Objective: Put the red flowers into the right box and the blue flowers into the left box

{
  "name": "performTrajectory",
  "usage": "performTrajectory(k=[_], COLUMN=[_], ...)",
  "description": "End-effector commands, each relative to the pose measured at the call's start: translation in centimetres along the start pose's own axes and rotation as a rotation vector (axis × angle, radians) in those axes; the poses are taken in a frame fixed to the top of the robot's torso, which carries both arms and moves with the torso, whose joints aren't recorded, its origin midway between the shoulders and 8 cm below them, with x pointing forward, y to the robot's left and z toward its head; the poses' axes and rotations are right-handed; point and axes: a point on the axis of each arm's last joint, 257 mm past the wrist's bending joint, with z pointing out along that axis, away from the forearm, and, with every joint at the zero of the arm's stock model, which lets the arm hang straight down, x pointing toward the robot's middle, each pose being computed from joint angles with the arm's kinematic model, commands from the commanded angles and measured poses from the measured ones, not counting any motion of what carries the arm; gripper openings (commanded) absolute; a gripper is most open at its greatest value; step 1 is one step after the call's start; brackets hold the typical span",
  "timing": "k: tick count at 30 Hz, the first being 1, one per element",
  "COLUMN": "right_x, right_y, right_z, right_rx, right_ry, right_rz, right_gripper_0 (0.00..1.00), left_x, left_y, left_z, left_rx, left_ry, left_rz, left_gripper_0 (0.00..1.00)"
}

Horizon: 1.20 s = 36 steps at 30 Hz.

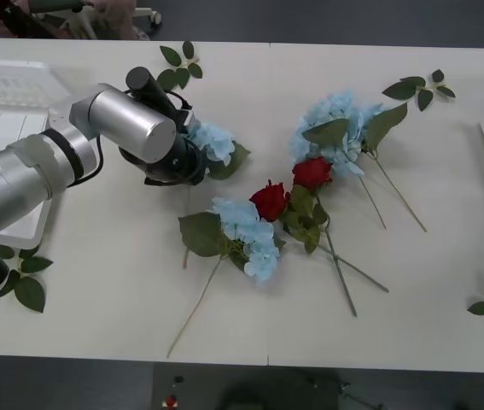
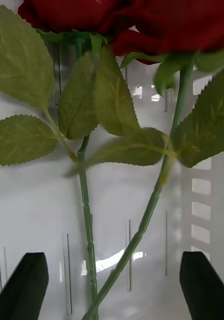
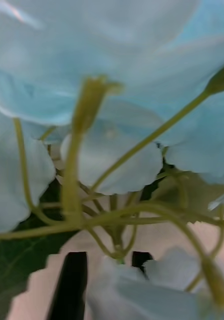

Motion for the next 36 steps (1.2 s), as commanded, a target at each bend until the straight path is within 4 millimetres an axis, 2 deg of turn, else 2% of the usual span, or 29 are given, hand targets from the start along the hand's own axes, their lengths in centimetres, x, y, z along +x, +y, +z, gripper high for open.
performTrajectory(k=[1,5,8,9,11,12,13,14,15,17,19,20,22,24,26,27,29,31,34,36], right_x=[-2.6,-4.1,-5.9,-6.7,-7.6,-8.3,-8.7,-9.2,-9.4,-10.1,-10.3,-10.4,-10.2,-10.5,-10.7,-10.9,-11.2,-11.7,-12.6,-13.4], right_y=[-0.4,1.8,5.9,8.3,11.9,14.0,15.2,17.3,18.8,22.6,24.8,26.2,28.3,30.2,31.3,31.7,33.2,34.4,36.3,37.7], right_z=[-1.0,-1.8,-3.3,-4.2,-5.7,-6.7,-7.3,-8.2,-8.9,-10.5,-11.2,-11.7,-11.9,-11.8,-11.5,-11.3,-10.8,-10.6,-10.3,-10.2], right_rx=[-0.017,-0.094,-0.207,-0.27,-0.355,-0.401,-0.425,-0.469,-0.5,-0.563,-0.598,-0.617,-0.624,-0.622,-0.611,-0.601,-0.591,-0.592,-0.595,-0.598], right_ry=[-0.046,-0.072,-0.096,-0.109,-0.121,-0.134,-0.139,-0.141,-0.139,-0.149,-0.148,-0.144,-0.138,-0.135,-0.134,-0.134,-0.134,-0.134,-0.134,-0.14], right_rz=[0.004,-0.053,-0.127,-0.142,-0.158,-0.173,-0.177,-0.176,-0.173,-0.172,-0.165,-0.161,-0.171,-0.164,-0.154,-0.153,-0.155,-0.152,-0.147,-0.137], right_gripper_0=[0.83,0.85,0.85,0.85,0.85,0.85,0.85,0.85,0.85,0.85,0.85,0.85,0.85,0.84,0.84,0.84,0.82,0.81,0.8,0.79], left_x=[-1.7,-2.6,-5.5,-6.3,-6.7,-6.5,-6.3,-6.0,-5.8,-5.1,-4.1,-2.9,-1.4,0.0,0.8,1.0,0.8,0.4,-0.6,-0.7], left_y=[-0.3,1.0,3.5,5.4,9.2,12.3,13.8,17.3,19.9,26.7,30.0,32.6,35.7,38.2,39.6,39.9,40.1,40.1,39.5,38.0], left_z=[-0.8,-1.5,-4.7,-7.2,-11.3,-14.1,-15.6,-18.7,-20.9,-26.1,-28.0,-28.8,-29.0,-28.1,-27.1,-26.6,-25.8,-25.7,-25.8,-25.7], left_rx=[-0.003,-0.039,-0.111,-0.169,-0.282,-0.366,-0.408,-0.498,-0.572,-0.731,-0.786,-0.812,-0.831,-0.836,-0.832,-0.828,-0.819,-0.815,-0.788,-0.728], left_ry=[-0.032,-0.058,-0.115,-0.113,-0.079,-0.042,-0.02,0.018,0.039,0.071,0.099,0.118,0.126,0.124,0.115,0.106,0.084,0.063,0.015,-0.006], left_rz=[0.0,0.029,0.093,0.136,0.238,0.315,0.358,0.43,0.476,0.52,0.525,0.515,0.495,0.474,0.466,0.467,0.467,0.469,0.487,0.483], left_gripper_0=[0.03,0.01,0.0,0.01,0.0,0.0,0.0,0.0,0.0,0.0,0.0,0.0,0.0,0.0,0.0,0.11,0.58,0.81,0.99,1.0])
